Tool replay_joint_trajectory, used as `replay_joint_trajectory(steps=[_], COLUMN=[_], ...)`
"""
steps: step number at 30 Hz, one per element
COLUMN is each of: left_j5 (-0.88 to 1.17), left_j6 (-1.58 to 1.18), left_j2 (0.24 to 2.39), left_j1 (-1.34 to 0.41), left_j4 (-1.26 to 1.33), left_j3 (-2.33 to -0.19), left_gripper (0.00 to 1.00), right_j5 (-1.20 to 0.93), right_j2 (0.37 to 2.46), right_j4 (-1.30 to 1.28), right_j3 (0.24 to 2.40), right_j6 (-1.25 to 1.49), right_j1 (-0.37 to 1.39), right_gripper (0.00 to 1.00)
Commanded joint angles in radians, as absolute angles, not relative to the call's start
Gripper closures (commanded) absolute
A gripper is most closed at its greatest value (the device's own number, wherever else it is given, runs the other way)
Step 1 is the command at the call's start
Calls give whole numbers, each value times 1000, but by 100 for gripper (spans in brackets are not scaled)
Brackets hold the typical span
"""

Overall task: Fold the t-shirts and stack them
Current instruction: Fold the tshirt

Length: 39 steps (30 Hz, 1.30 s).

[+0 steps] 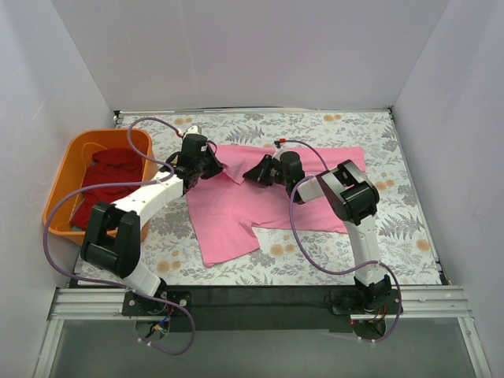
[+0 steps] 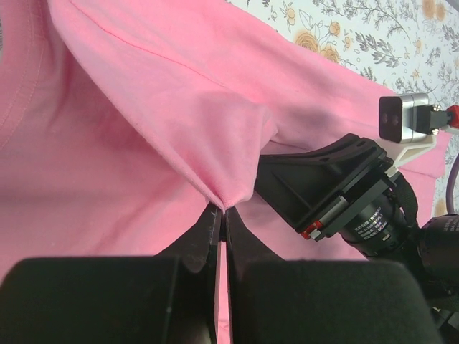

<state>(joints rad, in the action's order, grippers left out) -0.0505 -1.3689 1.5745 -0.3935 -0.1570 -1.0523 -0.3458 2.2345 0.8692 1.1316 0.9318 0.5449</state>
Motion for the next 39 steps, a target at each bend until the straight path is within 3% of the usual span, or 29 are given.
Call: replay_joint_trajectory(steps=[1, 4, 22, 39], left_j5=[-55, -69, -127, -63], left_j6=[-1367, -1356, -1336, -1325], left_j2=[1526, 1525, 1554, 1562], left_j1=[-385, -380, -362, -353], left_j4=[-153, -158, -230, -376], left_j3=[-1031, -1019, -950, -991], left_gripper=[100, 100, 100, 100], right_j5=[-351, -353, -433, -492], right_j2=[2223, 2200, 2062, 2066], right_j4=[893, 887, 361, 92], right_j3=[1144, 1134, 1230, 1364], right_j6=[914, 905, 723, 646], right_j1=[551, 549, 499, 495], right_gripper=[90, 99, 99, 99])
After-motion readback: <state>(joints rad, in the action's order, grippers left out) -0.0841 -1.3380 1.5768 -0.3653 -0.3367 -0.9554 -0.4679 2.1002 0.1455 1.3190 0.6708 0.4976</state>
